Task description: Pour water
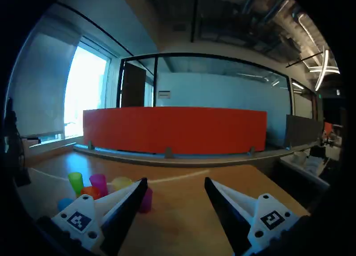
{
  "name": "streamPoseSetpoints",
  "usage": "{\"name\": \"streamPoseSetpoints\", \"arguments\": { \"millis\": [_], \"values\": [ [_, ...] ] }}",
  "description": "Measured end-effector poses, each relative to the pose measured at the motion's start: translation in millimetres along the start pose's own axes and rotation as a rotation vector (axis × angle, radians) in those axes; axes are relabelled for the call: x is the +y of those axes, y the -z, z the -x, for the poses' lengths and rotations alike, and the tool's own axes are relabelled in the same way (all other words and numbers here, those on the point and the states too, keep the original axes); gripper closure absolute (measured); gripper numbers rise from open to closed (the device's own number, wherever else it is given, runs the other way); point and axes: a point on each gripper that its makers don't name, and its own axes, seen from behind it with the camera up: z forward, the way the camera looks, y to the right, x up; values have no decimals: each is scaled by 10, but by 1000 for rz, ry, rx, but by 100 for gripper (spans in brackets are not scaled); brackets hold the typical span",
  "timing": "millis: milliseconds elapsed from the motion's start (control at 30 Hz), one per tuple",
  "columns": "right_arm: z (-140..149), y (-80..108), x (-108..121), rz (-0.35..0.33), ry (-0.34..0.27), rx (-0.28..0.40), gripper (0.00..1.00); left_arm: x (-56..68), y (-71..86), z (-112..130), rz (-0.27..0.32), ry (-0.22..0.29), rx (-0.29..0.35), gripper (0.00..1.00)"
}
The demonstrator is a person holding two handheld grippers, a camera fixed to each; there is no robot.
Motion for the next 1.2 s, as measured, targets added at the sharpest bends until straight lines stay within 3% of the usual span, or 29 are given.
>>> {"name": "streamPoseSetpoints", "arguments": {
  "millis": [167,633,1000,1200],
  "values": [
    [-225,19,-77,-16,8,-1,1,5,-20,-377,18,-24,5,9],
    [-757,-2,-197,-51,24,4,1,18,-77,-1019,75,-28,12,9],
    [-832,-22,-251,-68,4,-13,1,145,-47,-1192,126,12,6,9],
    [-891,-16,-296,-85,16,-9,1,174,-39,-1200,138,-10,2,9]
  ]
}}
